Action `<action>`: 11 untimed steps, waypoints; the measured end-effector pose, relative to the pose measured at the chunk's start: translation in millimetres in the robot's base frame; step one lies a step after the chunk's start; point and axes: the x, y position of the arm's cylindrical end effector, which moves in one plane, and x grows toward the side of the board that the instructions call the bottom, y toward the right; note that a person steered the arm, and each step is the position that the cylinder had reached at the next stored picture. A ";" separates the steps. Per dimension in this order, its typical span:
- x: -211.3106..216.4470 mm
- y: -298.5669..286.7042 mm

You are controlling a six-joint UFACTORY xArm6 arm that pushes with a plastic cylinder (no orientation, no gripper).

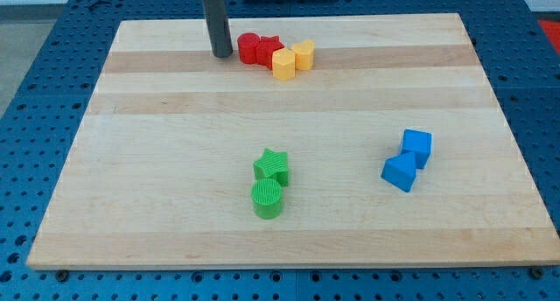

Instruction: Move the yellow hexagon along with yellow heart a bit up

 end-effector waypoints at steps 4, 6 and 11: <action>74.1 50.2; 54.2 99.9; 33.3 125.2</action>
